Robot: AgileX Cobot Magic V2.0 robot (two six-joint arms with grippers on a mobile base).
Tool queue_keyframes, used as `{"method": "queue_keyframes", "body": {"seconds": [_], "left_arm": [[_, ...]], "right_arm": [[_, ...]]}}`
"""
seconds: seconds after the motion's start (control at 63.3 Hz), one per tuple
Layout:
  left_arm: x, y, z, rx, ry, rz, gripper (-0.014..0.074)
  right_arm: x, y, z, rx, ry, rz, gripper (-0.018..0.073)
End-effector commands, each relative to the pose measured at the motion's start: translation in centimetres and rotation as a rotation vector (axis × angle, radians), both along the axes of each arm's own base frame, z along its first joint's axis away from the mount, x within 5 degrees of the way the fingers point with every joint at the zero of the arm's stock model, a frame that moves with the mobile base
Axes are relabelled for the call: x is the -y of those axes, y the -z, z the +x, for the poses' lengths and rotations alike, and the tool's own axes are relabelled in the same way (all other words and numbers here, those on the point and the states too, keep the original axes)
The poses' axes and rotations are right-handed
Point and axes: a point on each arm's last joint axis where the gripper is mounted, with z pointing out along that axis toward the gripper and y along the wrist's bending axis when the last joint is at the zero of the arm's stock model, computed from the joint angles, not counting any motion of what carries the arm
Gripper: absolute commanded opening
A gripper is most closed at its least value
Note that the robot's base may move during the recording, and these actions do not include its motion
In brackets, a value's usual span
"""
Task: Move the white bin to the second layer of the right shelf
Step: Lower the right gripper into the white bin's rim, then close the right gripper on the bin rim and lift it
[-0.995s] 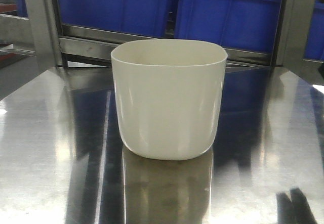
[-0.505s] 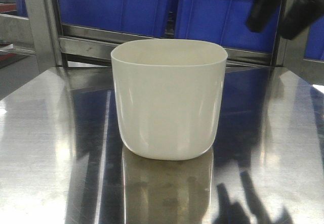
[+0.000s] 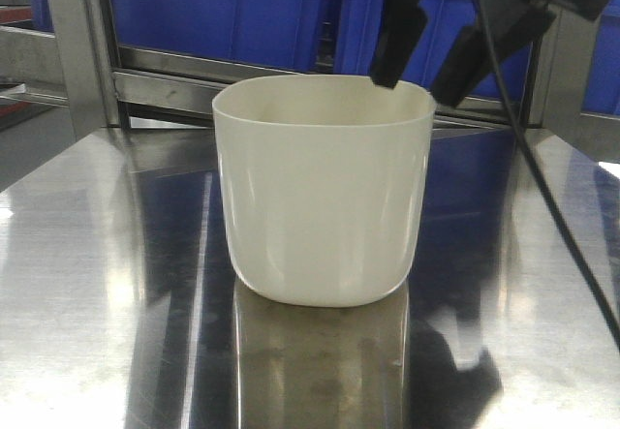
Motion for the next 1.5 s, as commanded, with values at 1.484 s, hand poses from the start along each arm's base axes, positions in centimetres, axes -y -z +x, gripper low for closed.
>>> {"method": "queue_keyframes", "body": {"seconds": [1.484], "left_arm": [[0.0,0.4,0.0,0.060,-0.001,-0.010,0.0085]], "right_arm": [[1.1,-0.6,0.7,-0.028,0.109,-0.004,0.0144]]}}
